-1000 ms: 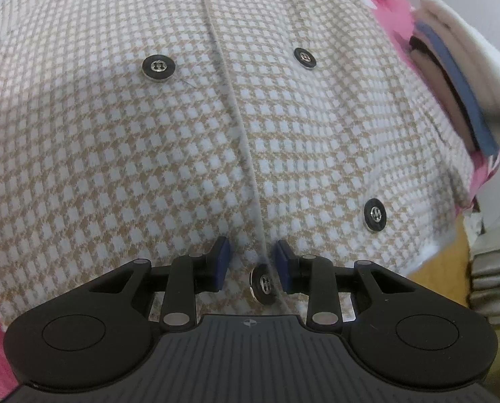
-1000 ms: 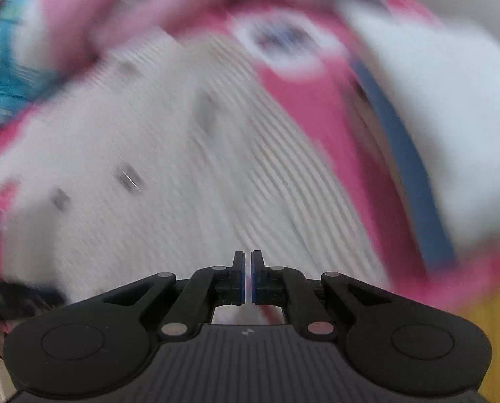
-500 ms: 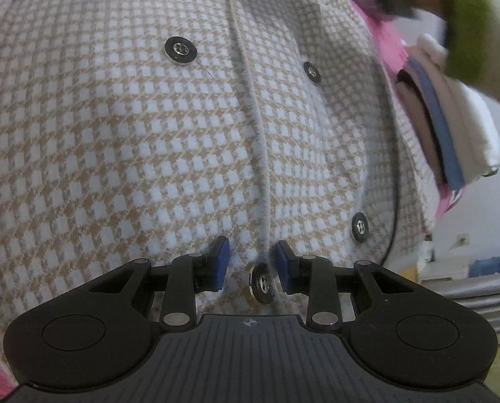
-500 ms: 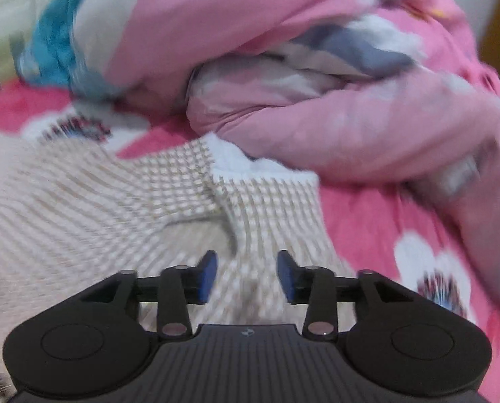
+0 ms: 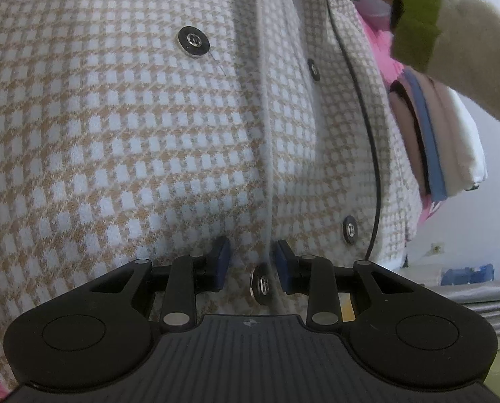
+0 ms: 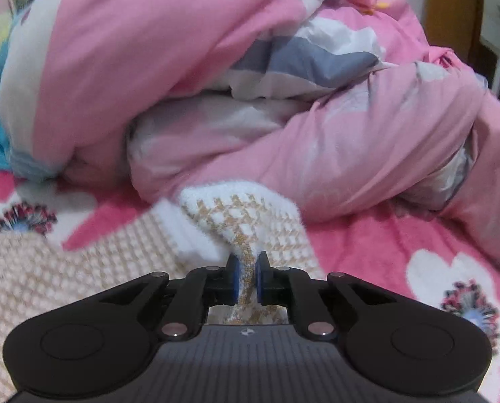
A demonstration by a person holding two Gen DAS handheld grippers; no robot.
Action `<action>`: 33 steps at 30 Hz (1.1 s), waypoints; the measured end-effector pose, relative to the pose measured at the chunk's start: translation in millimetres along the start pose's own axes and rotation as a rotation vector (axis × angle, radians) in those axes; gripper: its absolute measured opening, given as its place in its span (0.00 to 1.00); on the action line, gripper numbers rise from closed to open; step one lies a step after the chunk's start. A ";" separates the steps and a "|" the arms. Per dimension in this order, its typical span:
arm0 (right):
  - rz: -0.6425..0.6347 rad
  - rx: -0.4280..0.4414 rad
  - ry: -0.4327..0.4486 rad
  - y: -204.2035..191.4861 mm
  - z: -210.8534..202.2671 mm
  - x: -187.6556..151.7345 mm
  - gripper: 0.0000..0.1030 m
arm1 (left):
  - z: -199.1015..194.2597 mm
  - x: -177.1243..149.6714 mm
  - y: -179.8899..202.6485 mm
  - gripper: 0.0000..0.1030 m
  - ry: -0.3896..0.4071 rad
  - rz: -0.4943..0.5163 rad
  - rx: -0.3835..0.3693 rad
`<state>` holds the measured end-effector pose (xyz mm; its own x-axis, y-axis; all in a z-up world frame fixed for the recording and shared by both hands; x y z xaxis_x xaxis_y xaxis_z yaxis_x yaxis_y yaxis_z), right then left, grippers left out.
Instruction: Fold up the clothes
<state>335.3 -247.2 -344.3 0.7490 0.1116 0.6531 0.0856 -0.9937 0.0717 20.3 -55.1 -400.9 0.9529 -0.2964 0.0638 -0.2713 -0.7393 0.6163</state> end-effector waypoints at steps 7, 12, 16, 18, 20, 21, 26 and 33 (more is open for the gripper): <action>0.050 0.101 -0.072 5.1 31.2 -6.8 0.25 | -11.6 -4.6 -8.4 0.29 -0.015 0.011 -0.007; 0.262 0.163 0.022 63.0 -59.7 -8.8 0.25 | -8.8 0.4 -7.2 0.29 -0.029 0.026 -0.008; 0.314 0.092 -0.019 116.0 -119.2 -24.8 0.25 | -6.0 5.1 -3.7 0.29 -0.040 0.043 -0.001; 0.321 0.052 -0.082 138.8 -135.0 -38.5 0.25 | -0.3 11.0 2.6 0.29 -0.044 0.046 0.008; 0.335 0.027 -0.153 156.7 -140.3 -51.7 0.25 | 3.5 13.6 7.8 0.29 -0.044 0.047 0.020; 0.347 0.021 -0.187 164.7 -140.9 -58.8 0.25 | 7.9 16.3 11.4 0.29 -0.044 0.046 0.028; 0.405 0.016 -0.327 190.2 -153.3 -114.9 0.39 | 12.5 19.3 25.4 0.29 -0.046 0.029 0.085; 0.390 0.043 -0.502 196.9 -175.9 -179.8 0.43 | -20.3 4.1 39.3 0.29 -0.031 0.009 0.268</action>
<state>101.8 -463.3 -315.0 0.9462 -0.2607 0.1917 -0.2372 -0.9618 -0.1369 16.4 -73.1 -360.5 0.9467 -0.3194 0.0417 -0.3102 -0.8690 0.3855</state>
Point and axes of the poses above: each gripper's, at about its wrist camera, not at the fingertips, and z roughly the way its jaws point, y to its right, x to its top, the point moved 1 cm from there along z, roughly the way its jaws point, and after that the axes turned 9 degrees about -y, right-handed, at the moved point
